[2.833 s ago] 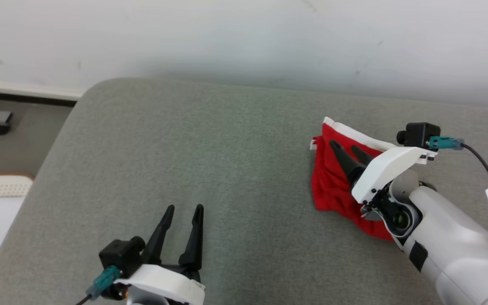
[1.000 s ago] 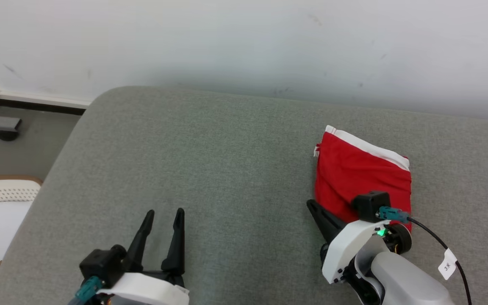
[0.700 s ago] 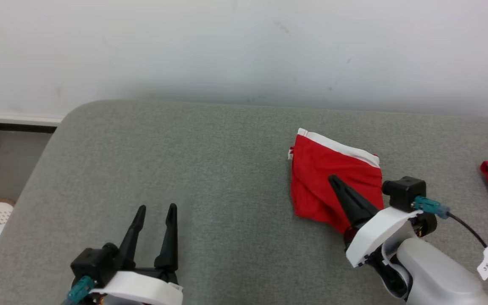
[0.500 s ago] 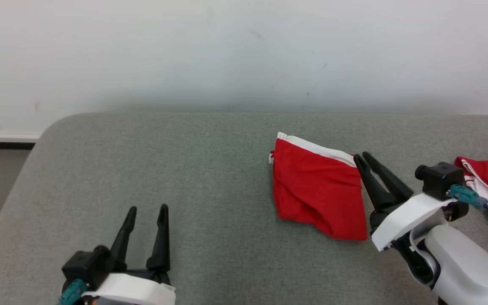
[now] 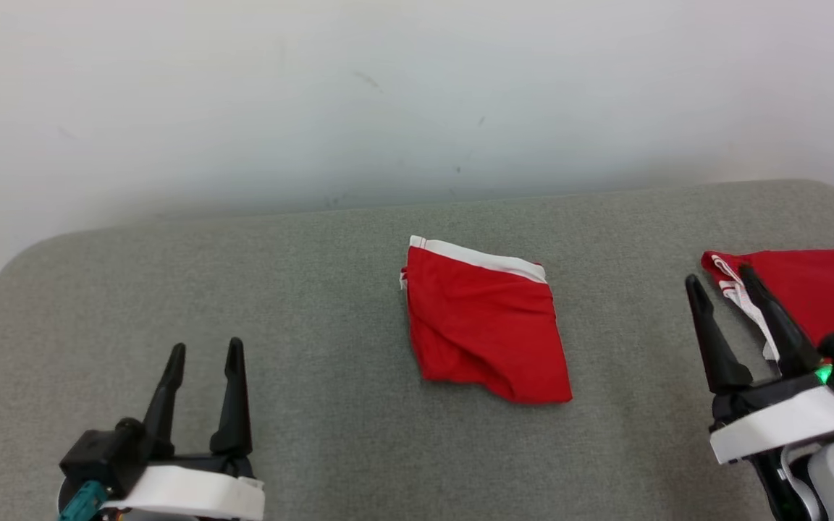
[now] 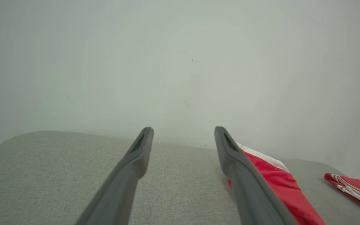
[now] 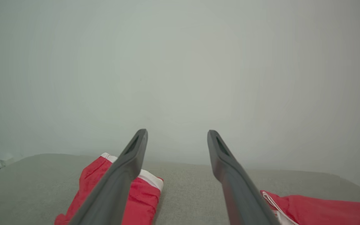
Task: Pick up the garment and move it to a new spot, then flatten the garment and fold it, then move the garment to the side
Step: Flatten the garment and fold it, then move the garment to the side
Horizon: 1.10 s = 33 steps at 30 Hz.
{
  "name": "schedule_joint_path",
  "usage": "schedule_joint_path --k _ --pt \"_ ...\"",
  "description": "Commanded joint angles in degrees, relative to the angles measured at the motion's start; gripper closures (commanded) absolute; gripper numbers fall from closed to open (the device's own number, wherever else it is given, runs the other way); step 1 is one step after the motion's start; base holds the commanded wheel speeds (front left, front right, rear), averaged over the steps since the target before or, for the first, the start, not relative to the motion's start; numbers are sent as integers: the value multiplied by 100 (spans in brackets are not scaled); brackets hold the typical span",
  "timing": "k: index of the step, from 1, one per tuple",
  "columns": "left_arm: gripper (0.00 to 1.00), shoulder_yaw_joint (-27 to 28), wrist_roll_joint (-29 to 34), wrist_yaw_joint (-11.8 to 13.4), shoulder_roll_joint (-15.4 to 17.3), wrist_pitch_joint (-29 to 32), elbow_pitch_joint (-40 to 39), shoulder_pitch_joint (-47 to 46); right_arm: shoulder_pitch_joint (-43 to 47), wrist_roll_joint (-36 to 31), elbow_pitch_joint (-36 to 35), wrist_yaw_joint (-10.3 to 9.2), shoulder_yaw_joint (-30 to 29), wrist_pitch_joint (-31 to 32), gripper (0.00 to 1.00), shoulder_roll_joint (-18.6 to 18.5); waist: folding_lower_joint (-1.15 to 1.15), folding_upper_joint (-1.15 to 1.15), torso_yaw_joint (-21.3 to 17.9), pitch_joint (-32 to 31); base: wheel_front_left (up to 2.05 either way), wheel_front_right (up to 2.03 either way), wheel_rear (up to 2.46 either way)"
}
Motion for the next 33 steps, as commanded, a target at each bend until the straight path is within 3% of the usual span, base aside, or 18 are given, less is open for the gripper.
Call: schedule_joint_path --k 1,10,15,26,33 --pt "0 37 98 -40 19 4 -41 126 315 -162 -186 -1 -279 -15 0 19 0 0 -31 -7 0 0 0" --pt "0 -4 322 -96 19 4 -28 314 1274 -576 -604 -1 -955 -16 0 381 0 0 -36 7 0 0 0" --pt "0 -48 350 -64 20 4 -4 285 1360 -759 -574 -1 -946 -16 0 494 0 0 -32 29 0 0 0" --pt "0 -70 352 -56 20 4 92 146 1214 -684 -421 -1 -963 -16 0 581 0 0 24 71 0 0 0" --pt "0 -203 269 -72 21 4 65 -13 587 -440 80 -1 -823 222 0 700 0 0 224 357 0 0 0"
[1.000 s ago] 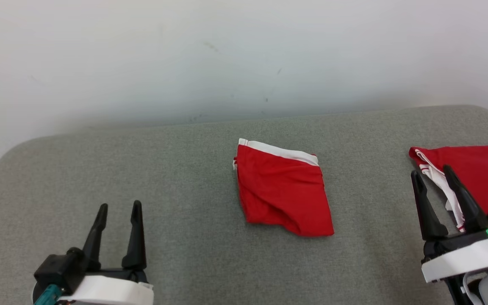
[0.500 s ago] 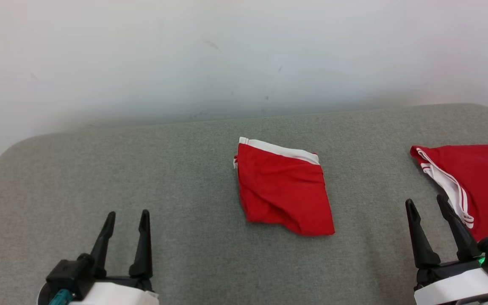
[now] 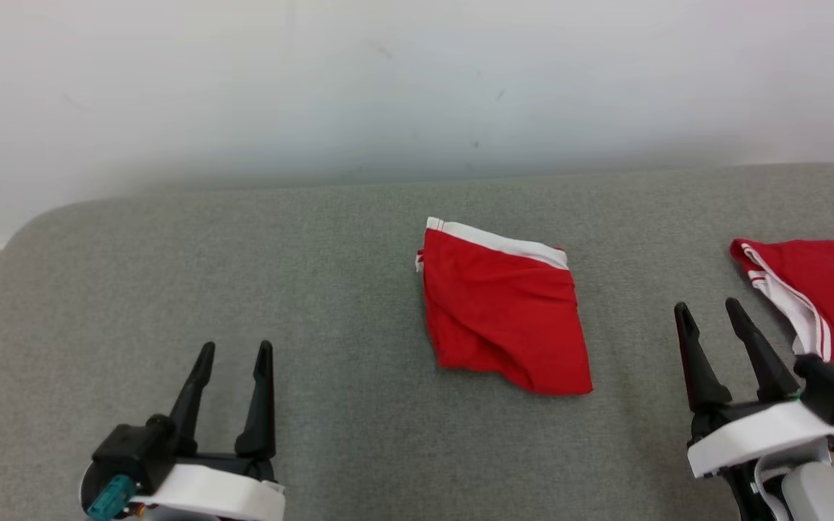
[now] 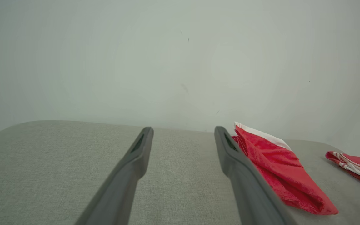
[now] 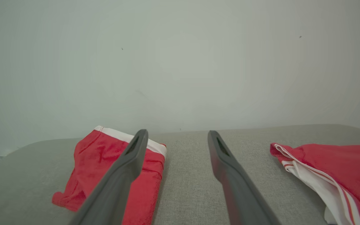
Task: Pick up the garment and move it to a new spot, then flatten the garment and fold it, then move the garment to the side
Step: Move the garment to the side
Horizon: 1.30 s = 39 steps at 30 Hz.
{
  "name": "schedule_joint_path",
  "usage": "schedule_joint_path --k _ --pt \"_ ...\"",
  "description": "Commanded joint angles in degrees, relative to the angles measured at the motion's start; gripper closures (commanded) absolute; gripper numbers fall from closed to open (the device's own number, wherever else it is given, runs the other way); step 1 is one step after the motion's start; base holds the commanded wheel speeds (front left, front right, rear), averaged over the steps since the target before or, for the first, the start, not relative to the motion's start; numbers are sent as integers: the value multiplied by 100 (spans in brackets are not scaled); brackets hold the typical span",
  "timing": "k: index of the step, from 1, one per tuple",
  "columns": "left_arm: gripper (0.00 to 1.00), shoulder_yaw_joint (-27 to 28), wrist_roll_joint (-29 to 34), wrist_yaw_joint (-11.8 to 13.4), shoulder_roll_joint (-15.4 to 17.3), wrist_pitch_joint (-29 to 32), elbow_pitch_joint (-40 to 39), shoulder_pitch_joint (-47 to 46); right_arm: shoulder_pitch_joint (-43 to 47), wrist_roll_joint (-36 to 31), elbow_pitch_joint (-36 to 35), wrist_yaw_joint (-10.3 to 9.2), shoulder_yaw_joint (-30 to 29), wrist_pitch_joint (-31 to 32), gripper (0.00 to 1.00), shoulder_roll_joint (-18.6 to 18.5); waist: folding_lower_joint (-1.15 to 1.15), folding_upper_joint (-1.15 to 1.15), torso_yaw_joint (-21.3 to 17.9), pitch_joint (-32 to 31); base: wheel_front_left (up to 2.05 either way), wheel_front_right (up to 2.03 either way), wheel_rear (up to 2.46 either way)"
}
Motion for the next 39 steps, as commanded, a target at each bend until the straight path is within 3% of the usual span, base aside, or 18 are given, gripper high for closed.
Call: schedule_joint_path --k 1,15,23,27,28,30,31,39 --pt "0 -17 -46 -19 25 4 -12 -90 -233 36 117 -1 56 88 0 -21 0 0 151 159 0 0 0" --pt "0 -288 -259 -28 24 3 45 -556 -2443 1023 2162 -1 280 2048 0 -96 0 0 950 914 0 0 0" --pt "0 -372 -339 16 22 4 92 -604 -2824 1331 3540 -1 326 3533 0 74 0 0 1281 970 0 0 0" --pt "0 -375 -354 37 22 4 103 -576 -2801 1371 3832 -1 430 3875 0 155 0 0 1336 954 0 0 0" --pt "0 -374 -358 44 23 4 107 -572 -2810 1379 3850 -1 451 3879 23 158 0 0 1341 947 0 0 0" --pt "0 -368 -362 57 22 4 116 -566 -2849 1381 3842 -1 470 3755 87 129 0 0 1340 928 0 0 0" --pt "0 -359 -359 52 23 4 117 -559 -2871 1367 3824 -1 487 3685 100 114 0 0 1328 911 0 0 0" --pt "0 -295 -194 1 24 4 142 -437 -2977 1450 3644 -1 634 3046 100 61 0 0 972 642 0 0 0"
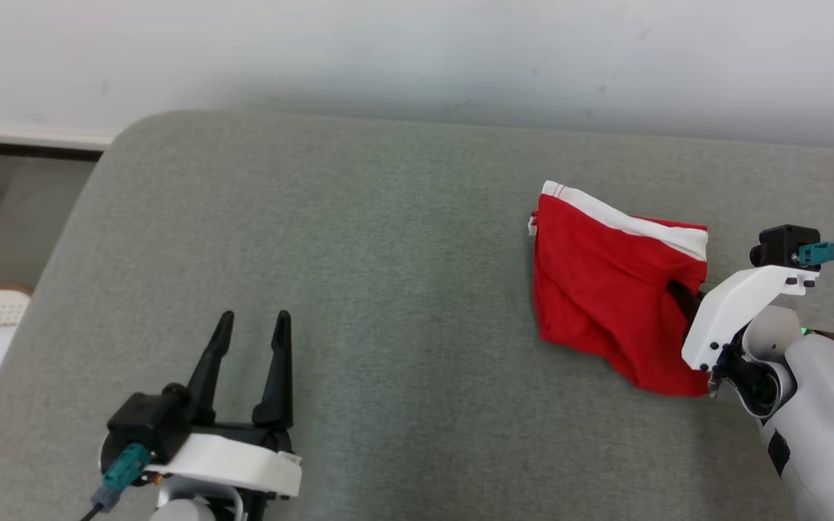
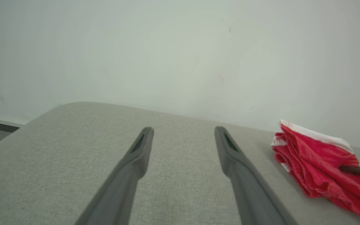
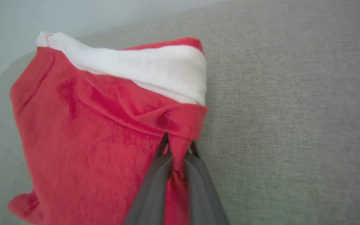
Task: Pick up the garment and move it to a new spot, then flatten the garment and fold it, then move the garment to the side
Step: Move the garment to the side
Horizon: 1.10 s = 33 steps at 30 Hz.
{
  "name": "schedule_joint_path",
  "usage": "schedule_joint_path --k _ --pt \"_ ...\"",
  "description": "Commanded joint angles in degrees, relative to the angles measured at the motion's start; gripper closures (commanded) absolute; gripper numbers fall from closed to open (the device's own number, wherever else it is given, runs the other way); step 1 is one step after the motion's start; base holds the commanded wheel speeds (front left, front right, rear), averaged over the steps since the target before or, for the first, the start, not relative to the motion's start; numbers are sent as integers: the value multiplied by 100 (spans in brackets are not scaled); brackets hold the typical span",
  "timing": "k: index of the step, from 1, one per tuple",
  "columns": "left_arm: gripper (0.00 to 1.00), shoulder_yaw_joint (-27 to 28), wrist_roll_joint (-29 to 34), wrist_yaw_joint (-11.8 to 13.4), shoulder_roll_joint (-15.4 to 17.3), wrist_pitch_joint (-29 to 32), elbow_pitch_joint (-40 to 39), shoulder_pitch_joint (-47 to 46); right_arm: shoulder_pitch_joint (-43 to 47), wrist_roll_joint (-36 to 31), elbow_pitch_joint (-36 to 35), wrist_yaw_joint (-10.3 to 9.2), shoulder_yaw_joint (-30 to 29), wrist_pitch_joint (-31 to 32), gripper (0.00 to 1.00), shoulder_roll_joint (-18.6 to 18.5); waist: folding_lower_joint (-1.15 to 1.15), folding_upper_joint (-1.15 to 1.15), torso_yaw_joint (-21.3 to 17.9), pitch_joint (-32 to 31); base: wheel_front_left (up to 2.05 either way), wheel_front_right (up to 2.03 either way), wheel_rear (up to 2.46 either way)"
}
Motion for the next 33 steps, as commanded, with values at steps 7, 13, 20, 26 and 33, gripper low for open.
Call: schedule_joint_path --k 7,13,20,26,33 --pt "0 -94 193 -131 20 4 27 124 90 176 -82 -1 256 -298 100 3 -1 0 -833 -389 0 0 0" --pt "0 -441 167 -200 23 3 68 167 172 360 -236 -1 447 -361 100 -19 -1 0 -1553 -569 0 0 0" --pt "0 -846 134 -219 24 4 193 34 409 648 -570 -1 640 -415 100 -156 -1 0 -2269 -715 0 0 0" --pt "0 -1053 87 -182 24 3 303 -33 564 889 -797 -1 684 -419 100 -191 -1 0 -2679 -699 0 0 0" --pt "0 -1144 132 -170 25 4 334 -111 565 1094 -959 -1 665 -463 100 -259 -1 0 -2733 -539 0 0 0"
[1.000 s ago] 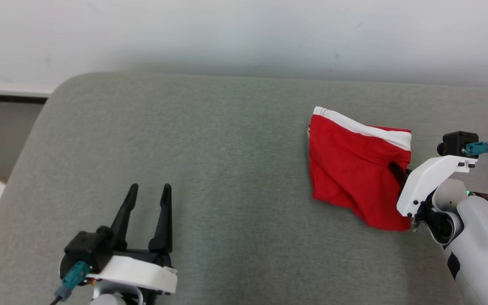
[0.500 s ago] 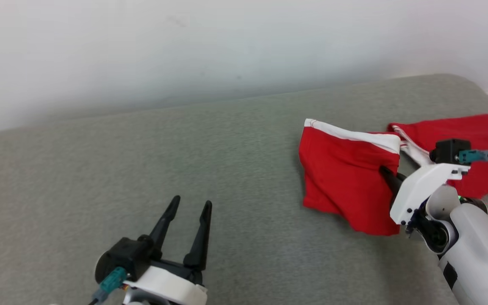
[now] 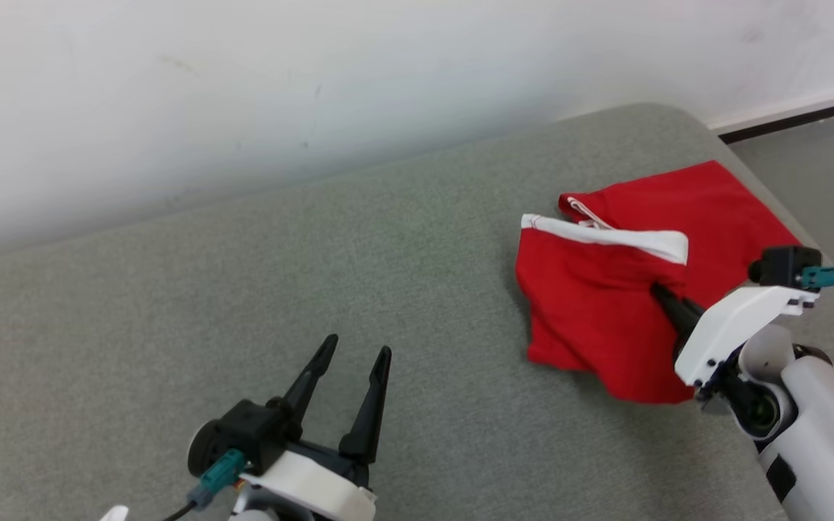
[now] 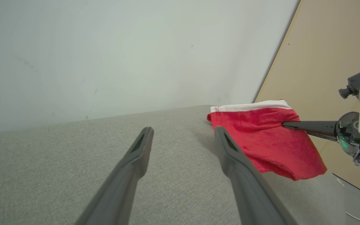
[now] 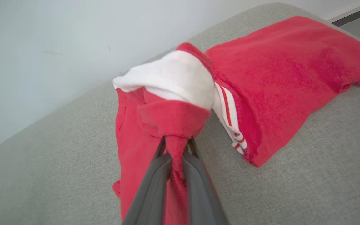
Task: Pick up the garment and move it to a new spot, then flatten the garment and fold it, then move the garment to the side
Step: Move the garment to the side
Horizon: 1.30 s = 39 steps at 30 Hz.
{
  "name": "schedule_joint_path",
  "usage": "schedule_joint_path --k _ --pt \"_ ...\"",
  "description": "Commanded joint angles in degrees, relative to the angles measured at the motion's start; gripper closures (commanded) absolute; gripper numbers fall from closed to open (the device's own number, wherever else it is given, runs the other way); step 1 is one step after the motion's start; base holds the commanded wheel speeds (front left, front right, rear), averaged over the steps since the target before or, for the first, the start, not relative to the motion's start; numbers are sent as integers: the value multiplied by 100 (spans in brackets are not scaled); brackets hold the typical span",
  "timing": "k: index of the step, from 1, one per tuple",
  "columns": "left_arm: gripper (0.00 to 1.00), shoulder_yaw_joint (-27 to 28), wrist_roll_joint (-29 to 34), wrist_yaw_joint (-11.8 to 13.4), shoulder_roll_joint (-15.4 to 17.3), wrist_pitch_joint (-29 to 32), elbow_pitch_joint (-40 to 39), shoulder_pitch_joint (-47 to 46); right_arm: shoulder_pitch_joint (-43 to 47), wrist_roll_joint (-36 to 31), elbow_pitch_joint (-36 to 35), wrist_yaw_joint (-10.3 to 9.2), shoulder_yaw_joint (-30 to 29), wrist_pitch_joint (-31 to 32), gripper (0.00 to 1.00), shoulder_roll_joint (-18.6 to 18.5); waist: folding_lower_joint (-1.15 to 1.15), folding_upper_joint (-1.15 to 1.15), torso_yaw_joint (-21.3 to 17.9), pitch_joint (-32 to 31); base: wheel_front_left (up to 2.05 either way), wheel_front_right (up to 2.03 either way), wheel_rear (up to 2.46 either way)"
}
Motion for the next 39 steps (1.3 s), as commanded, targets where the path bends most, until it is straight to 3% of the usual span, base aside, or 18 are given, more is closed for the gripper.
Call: schedule_joint_path --k 1,8,15,23,31,37,38,39 --pt "0 -4 48 16 26 4 18 -81 -21 135 -85 -1 -61 -7 100 -50 0 0 65 136 0 0 0" --pt "0 109 225 -6 115 4 46 -294 -430 396 -496 -1 -128 594 100 -630 0 0 423 777 0 0 0" --pt "0 113 329 -45 127 3 -149 -582 -882 183 -894 -1 164 1243 100 -1822 0 0 914 1357 0 0 0" --pt "0 29 447 -74 109 3 -528 -868 -1293 -264 -1024 -1 456 1293 100 -2819 0 0 1412 1852 0 0 0" --pt "0 53 465 -83 95 4 -680 -945 -1545 -516 -324 -3 388 936 100 -3320 0 0 1718 2166 0 0 0" --pt "0 92 508 -90 92 4 -706 -963 -1695 -606 498 -6 153 400 100 -3284 0 0 1799 2337 0 0 0" --pt "0 91 517 -90 92 3 -698 -972 -1701 -616 581 -6 150 332 84 -3244 0 0 1800 2353 0 0 0" --pt "0 89 526 -92 93 4 -692 -976 -1724 -637 675 -6 144 267 43 -3211 0 0 1798 2364 0 0 0"
